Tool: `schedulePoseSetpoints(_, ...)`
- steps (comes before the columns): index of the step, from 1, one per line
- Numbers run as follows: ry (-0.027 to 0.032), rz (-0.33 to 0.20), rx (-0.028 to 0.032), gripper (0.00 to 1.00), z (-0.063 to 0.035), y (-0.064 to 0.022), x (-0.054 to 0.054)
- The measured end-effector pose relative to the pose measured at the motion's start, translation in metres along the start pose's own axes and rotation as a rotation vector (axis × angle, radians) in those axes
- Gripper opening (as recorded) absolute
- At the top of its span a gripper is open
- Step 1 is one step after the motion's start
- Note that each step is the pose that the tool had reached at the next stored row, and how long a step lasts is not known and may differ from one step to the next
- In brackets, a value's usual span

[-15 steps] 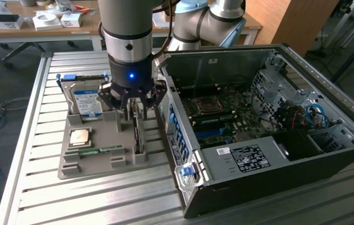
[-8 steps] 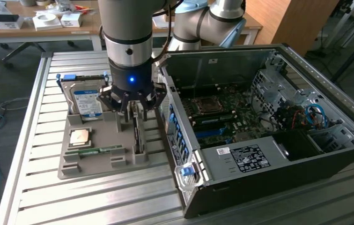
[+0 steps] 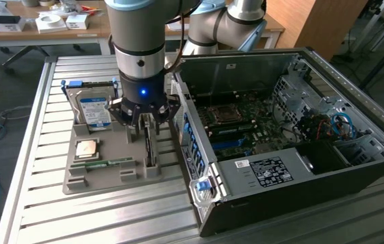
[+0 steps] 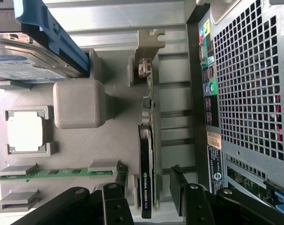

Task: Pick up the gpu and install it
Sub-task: 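Pick up the gpu and move the gpu toward the slot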

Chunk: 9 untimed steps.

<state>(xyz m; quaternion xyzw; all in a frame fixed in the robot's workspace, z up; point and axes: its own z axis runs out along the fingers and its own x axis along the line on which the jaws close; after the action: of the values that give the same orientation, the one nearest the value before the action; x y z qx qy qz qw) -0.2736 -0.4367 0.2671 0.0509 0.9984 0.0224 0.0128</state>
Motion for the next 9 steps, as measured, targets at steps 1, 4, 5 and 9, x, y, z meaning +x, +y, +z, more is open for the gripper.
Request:
schedulePoseSetpoints(1, 0.0001, 0.000, 0.0001, 0.49, 0.0004, 0.0000, 0.0000)
schedulePoseSetpoints(4, 0.0002, 0.000, 0.0002, 0.49, 0.0004, 0.0000, 0.0001)
schedulePoseSetpoints(5, 0.0002, 0.000, 0.0002, 0.49, 0.0004, 0.0000, 0.0000)
schedulePoseSetpoints(9, 0.0000, 0.000, -0.0005, 0.49, 0.0007, 0.0001, -0.0010)
